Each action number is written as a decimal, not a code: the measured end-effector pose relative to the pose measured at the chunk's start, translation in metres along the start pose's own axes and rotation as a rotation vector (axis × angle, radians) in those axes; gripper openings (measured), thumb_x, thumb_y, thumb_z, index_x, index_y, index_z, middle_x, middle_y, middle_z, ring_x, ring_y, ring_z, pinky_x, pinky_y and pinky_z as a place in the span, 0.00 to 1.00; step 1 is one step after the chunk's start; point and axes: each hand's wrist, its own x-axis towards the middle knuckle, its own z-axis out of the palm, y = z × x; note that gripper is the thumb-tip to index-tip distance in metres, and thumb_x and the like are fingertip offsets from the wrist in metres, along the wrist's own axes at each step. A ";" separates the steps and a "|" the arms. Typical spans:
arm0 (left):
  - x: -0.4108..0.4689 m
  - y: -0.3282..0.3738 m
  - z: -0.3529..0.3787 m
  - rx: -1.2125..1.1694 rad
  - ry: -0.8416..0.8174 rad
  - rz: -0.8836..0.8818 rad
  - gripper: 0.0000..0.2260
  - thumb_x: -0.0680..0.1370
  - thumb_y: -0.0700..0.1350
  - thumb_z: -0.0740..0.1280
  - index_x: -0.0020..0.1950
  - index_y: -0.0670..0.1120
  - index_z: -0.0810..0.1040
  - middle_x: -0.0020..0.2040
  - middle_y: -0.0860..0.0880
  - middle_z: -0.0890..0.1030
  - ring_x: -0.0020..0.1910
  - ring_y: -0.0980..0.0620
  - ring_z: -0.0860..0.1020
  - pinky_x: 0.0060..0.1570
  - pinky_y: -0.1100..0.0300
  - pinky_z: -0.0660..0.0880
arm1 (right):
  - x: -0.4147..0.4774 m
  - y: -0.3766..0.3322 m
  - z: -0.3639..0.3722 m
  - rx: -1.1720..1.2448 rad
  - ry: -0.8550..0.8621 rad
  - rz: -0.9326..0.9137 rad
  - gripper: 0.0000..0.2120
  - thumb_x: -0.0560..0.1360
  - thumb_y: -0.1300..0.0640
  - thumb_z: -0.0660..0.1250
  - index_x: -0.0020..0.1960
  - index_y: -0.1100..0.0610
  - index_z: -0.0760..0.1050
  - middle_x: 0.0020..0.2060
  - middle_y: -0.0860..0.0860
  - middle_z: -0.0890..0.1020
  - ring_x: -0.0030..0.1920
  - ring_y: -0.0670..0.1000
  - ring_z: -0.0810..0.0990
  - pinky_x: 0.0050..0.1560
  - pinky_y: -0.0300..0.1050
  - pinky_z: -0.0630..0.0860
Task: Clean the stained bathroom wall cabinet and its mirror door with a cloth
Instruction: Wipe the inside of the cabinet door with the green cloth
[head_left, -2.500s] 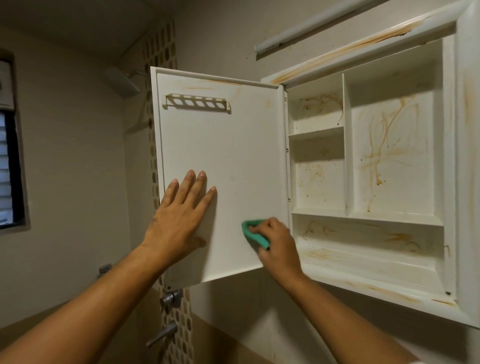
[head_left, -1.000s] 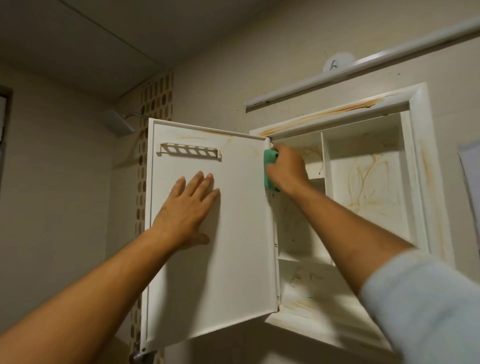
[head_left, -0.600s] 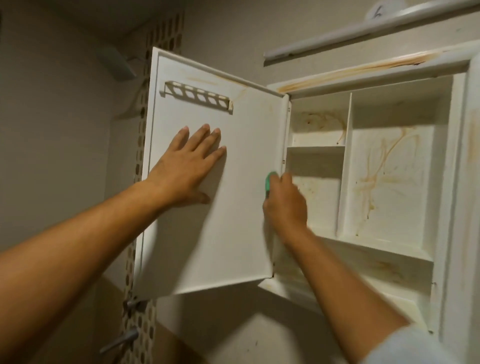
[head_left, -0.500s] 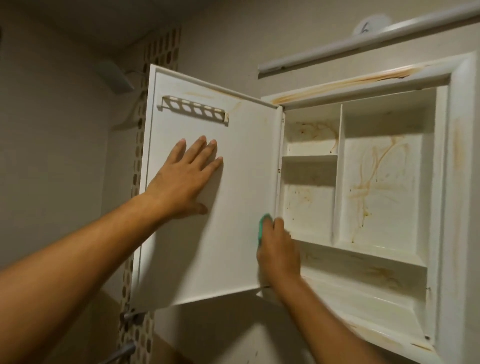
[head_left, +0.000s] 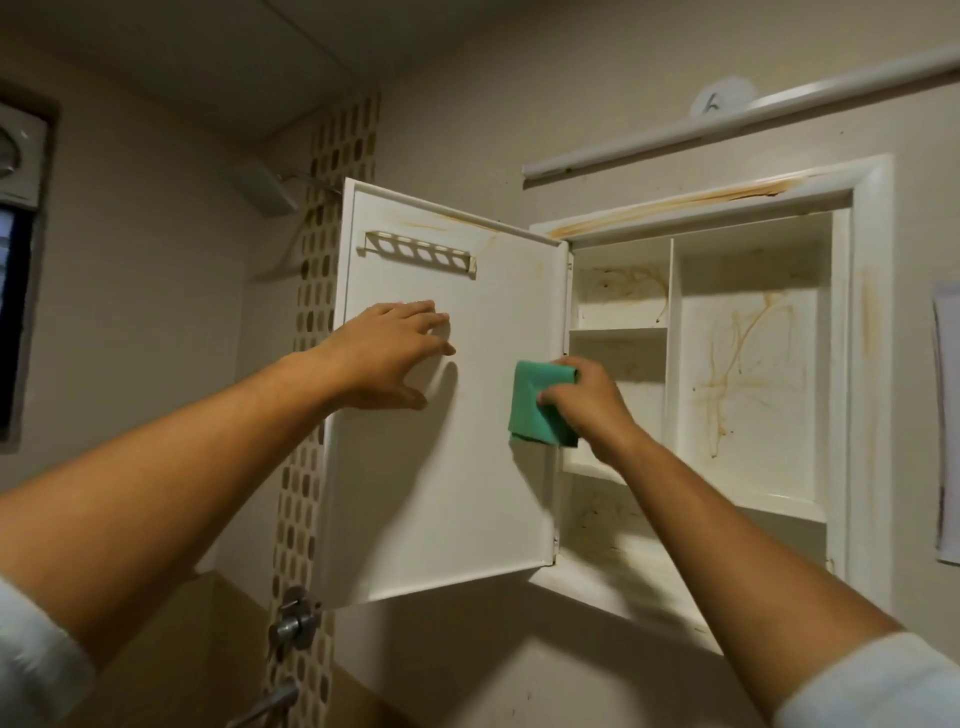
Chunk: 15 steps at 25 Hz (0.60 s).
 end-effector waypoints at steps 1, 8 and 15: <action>-0.002 -0.003 -0.008 -0.022 -0.003 0.016 0.32 0.75 0.60 0.72 0.78 0.55 0.68 0.82 0.49 0.61 0.81 0.47 0.57 0.77 0.47 0.59 | 0.009 -0.020 -0.001 0.035 0.031 -0.022 0.17 0.74 0.68 0.66 0.60 0.54 0.76 0.51 0.53 0.80 0.49 0.53 0.80 0.39 0.49 0.82; -0.021 -0.049 -0.065 -0.013 0.355 -0.026 0.17 0.77 0.55 0.71 0.65 0.54 0.79 0.67 0.52 0.78 0.66 0.49 0.75 0.54 0.51 0.77 | 0.067 -0.083 -0.008 -0.025 0.543 -0.201 0.15 0.77 0.65 0.64 0.59 0.52 0.79 0.50 0.50 0.80 0.46 0.52 0.80 0.44 0.45 0.76; -0.004 -0.125 -0.063 -0.474 0.378 -0.161 0.30 0.80 0.58 0.68 0.79 0.49 0.66 0.76 0.48 0.70 0.74 0.48 0.69 0.71 0.46 0.70 | 0.082 -0.072 0.064 -0.439 0.567 -0.364 0.27 0.79 0.64 0.63 0.76 0.52 0.69 0.65 0.54 0.74 0.62 0.58 0.74 0.59 0.56 0.78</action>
